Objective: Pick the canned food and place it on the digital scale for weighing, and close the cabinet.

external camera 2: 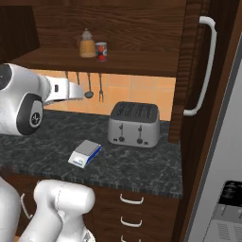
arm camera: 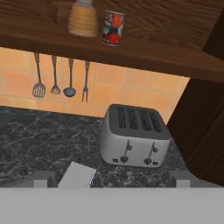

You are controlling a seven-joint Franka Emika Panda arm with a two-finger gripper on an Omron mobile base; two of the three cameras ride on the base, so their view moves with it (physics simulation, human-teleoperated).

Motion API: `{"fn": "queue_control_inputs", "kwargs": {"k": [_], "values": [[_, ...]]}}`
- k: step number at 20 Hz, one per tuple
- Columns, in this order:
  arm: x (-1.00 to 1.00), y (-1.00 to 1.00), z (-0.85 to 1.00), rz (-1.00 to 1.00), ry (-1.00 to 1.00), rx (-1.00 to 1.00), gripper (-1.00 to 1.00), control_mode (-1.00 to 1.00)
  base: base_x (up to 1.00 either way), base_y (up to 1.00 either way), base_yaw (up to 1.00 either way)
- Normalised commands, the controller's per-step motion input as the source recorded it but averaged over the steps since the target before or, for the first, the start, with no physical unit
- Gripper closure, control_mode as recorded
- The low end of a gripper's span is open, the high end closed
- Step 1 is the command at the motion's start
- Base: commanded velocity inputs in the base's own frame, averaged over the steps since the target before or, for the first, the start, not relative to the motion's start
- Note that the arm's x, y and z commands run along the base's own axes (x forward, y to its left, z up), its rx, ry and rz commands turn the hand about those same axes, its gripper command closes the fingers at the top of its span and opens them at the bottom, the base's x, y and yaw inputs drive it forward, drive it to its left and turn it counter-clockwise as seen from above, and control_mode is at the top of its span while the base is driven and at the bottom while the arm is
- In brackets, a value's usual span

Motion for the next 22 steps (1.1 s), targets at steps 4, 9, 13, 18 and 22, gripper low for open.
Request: {"fn": "queue_control_inputs", "kwargs": {"k": [4, 9, 13, 18, 22], "values": [[-0.31, 0.01, 0.81, 0.01, -0.21, 0.00, -1.00, -1.00, 0.00, 0.00, 0.00], [-0.10, -0.03, 0.65, 0.01, -0.24, 0.00, -1.00, -1.00, 0.00, 0.00, 0.00], [-0.01, -0.16, 0.70, 0.00, -0.04, 0.00, -1.00, -1.00, 0.00, 0.00, 0.00], [0.22, -0.04, 0.16, 0.00, -0.02, 0.07, -1.00, -1.00, 0.00, 0.00, 0.00], [0.66, 0.00, 0.00, 0.00, 0.00, 0.06, -1.00, -1.00, 0.00, 0.00, 0.00]]}}
